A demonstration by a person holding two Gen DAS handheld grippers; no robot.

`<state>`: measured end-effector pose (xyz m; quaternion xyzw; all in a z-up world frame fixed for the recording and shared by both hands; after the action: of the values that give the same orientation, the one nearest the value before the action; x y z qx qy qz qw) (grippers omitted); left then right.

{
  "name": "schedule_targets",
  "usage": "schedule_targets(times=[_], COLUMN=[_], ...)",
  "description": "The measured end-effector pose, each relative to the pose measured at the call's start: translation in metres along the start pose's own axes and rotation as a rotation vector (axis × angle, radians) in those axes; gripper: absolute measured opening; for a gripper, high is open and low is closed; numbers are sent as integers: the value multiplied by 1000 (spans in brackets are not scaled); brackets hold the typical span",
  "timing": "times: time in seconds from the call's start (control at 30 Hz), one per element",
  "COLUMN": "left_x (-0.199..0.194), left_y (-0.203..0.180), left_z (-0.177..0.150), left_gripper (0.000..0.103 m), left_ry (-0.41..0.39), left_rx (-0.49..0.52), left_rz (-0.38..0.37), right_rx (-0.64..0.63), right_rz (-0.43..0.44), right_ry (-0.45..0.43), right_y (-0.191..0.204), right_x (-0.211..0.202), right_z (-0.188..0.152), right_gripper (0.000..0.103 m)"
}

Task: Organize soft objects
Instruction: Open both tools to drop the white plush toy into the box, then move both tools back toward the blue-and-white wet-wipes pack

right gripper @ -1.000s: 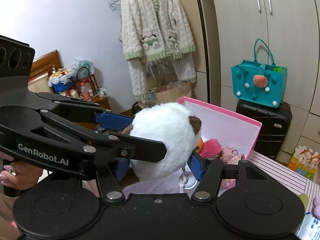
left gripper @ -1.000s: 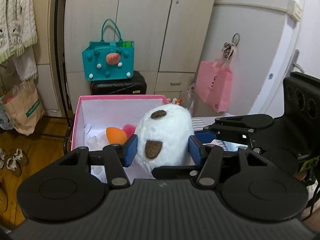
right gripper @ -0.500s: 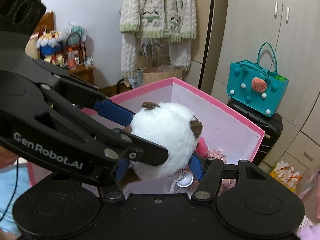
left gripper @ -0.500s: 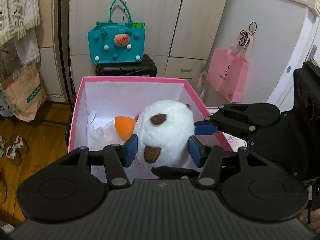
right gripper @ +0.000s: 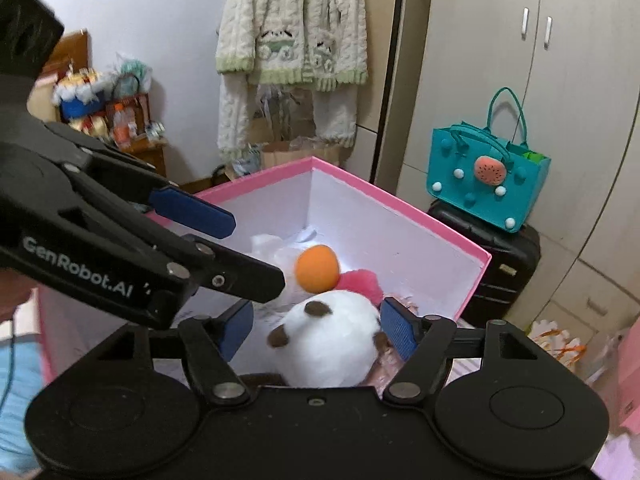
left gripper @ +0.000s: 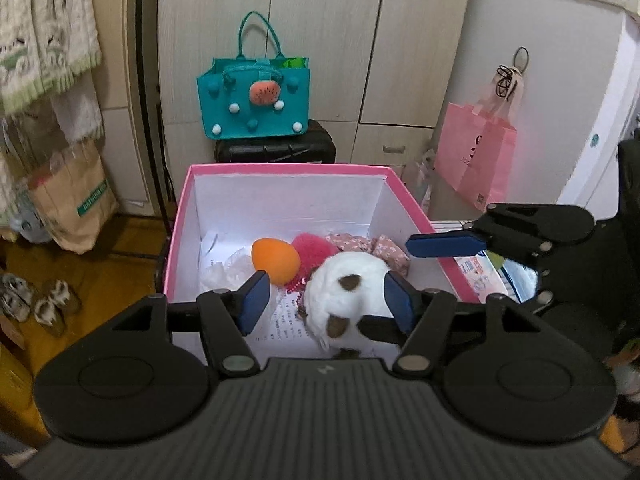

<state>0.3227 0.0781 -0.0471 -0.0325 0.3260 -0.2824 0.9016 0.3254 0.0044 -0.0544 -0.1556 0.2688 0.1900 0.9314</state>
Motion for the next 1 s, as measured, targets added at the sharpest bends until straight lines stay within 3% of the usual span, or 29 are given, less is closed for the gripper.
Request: schedule_targets(times=[0.47,1.0], left_x=[-75,-139], left_y=[-54,-133], left_z=[-10,-46], left_gripper=[65,68], left_ry=[2,44], left_rx=[119,222], left_rz=[-12,-126], right_rx=[132,65], right_rz=[141,168], right_ry=[29,12], right_y=[-6,7], right_x=[-79,-185], right_z=[-14,-32], right_gripper=[75,75])
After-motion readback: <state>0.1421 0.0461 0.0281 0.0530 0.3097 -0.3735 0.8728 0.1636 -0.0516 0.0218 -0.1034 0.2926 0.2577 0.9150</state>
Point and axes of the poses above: each gripper's, at about its wrist camera, not at the fingertips, and x roughly the way its jaws point, y to its left, z to its top, the point moved 6 cm from there along x, roughly the way its jaws point, and after that the axes turned 11 degrees about -z, right-handed, at the moved point
